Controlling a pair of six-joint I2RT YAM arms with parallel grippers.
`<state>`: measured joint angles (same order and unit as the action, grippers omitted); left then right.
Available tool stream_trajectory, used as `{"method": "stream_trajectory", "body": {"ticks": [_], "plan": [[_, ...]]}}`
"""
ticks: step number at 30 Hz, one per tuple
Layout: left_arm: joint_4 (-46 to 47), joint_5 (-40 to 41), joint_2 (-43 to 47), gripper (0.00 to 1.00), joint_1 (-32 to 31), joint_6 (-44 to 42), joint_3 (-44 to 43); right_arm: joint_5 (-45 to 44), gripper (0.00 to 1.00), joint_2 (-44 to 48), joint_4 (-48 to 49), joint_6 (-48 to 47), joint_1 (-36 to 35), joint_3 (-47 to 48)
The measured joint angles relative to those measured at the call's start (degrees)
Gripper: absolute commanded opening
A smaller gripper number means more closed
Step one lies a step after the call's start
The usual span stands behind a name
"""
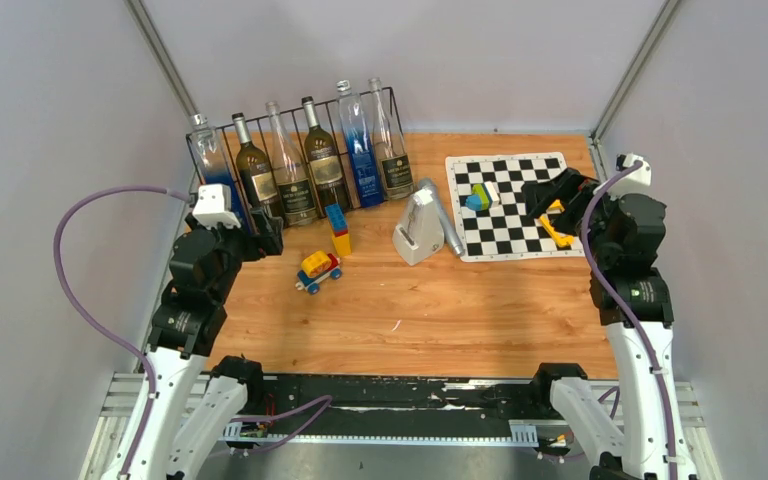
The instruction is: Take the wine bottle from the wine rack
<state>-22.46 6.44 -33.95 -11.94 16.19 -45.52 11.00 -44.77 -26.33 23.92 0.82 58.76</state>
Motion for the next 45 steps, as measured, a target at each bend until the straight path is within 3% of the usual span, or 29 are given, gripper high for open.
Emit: {"method": "stream_trajectory", "body": {"ticks": [16,26,33,45], "plan": [[-5.29,1.38,0.02,1.00,0.00,-2.78,-4.50,2.03,1.00,-4.98,-0.90,0.11,-0.48,1.95],[-10.86,2.40,0.83,1.00,0.00,-6.29,-5.92,-1.95,1.00,-26.75,-0.76,-2.58,-17.27,18.75],[-13.57,3.15,4.26,1.00,0.00,-7.48,-5.86,0.70,0.95,-44.61,-0.92,-5.44,-20.74,34.05],[-13.46,2.01,4.87,1.00,0.00,-7.61,-5.16,1.20,0.79,-67.41,-0.52,-9.68,-22.86,57.94]]}}
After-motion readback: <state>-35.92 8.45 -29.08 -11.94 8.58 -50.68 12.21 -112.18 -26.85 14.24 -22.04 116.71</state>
